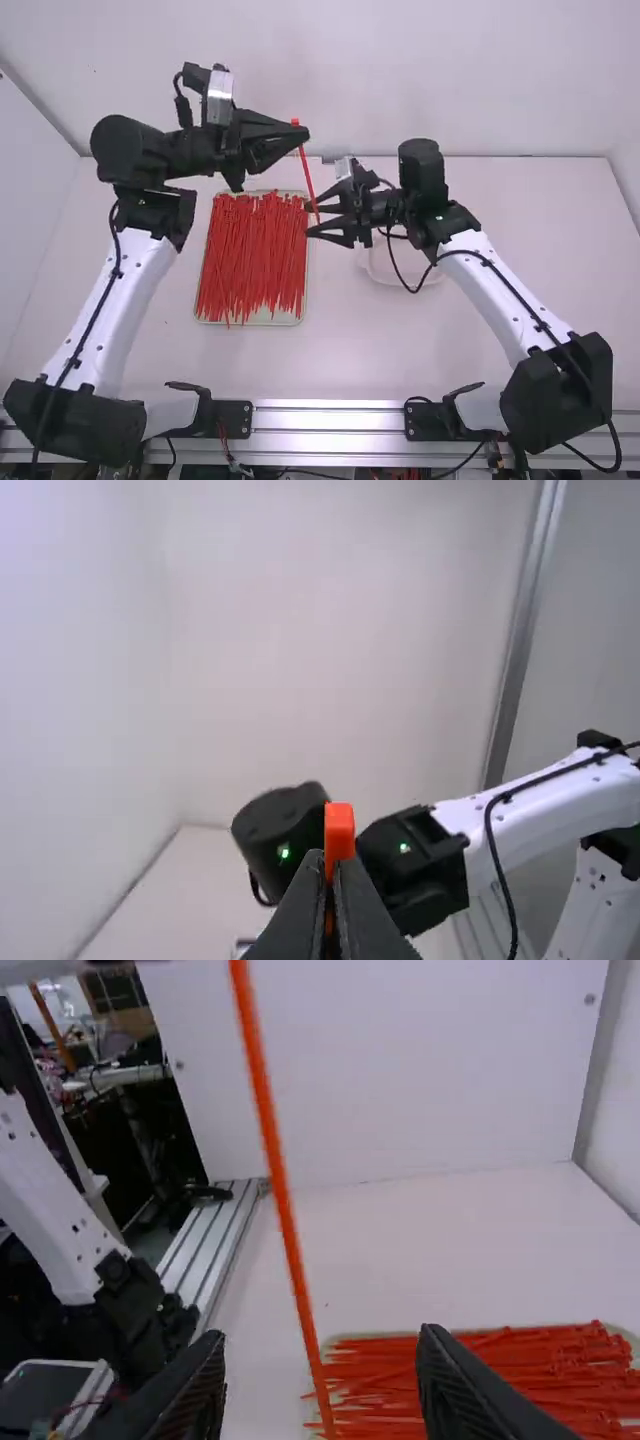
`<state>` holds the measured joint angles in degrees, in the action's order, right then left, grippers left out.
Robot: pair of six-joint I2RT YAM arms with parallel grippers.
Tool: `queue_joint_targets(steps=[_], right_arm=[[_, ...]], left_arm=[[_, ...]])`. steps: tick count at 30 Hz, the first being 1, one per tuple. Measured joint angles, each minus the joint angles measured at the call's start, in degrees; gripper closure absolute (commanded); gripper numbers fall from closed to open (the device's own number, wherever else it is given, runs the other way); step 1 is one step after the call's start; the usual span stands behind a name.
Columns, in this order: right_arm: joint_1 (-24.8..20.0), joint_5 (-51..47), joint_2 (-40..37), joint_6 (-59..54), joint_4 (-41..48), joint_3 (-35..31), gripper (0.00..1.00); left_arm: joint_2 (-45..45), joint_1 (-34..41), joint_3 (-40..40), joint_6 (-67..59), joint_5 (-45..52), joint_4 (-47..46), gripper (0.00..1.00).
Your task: Fasten the cable tie
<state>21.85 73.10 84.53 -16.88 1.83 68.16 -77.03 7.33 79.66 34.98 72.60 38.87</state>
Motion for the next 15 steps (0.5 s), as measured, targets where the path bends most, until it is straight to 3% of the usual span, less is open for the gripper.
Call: queue_joint_targets(steps=[3, 5, 11, 12, 13, 14, 15], right_arm=[[0.0, -0.02, 0.0, -1.92, 0.92, 0.0, 0.72], [0.0, -0.07, 0.0, -2.82, 1.38, -0.02, 0.97], [0.0, -0.04, 0.0, -3.87, 1.79, -0.04, 1.0], [0.0, -0.07, -0.02, -4.09, 1.81, -0.04, 1.0], [0.04, -0.04, 0.0, -4.15, 1.68, -0.04, 1.0], [0.17, -0.02, 0.0, -4.15, 1.6, -0.04, 1.0], [0.28, 0.0, 0.0, -4.24, 1.44, -0.04, 1.0]], left_arm=[[0.02, 0.0, 2.08, 0.74, -0.02, -1.29, 0.98], [0.02, 0.02, 2.97, 1.09, -0.04, -3.15, 0.98], [0.02, 0.0, 3.06, 1.16, -0.9, -5.7, 0.98], [0.02, 0.0, 3.06, 1.22, -1.33, -6.21, 0.93], [0.0, 0.02, 3.04, 1.11, -1.81, -6.78, 0.72], [0.0, 0.02, 3.02, 1.16, -1.9, -6.67, 0.66], [0.0, 0.02, 2.93, 1.18, -2.16, -6.71, 0.46]])
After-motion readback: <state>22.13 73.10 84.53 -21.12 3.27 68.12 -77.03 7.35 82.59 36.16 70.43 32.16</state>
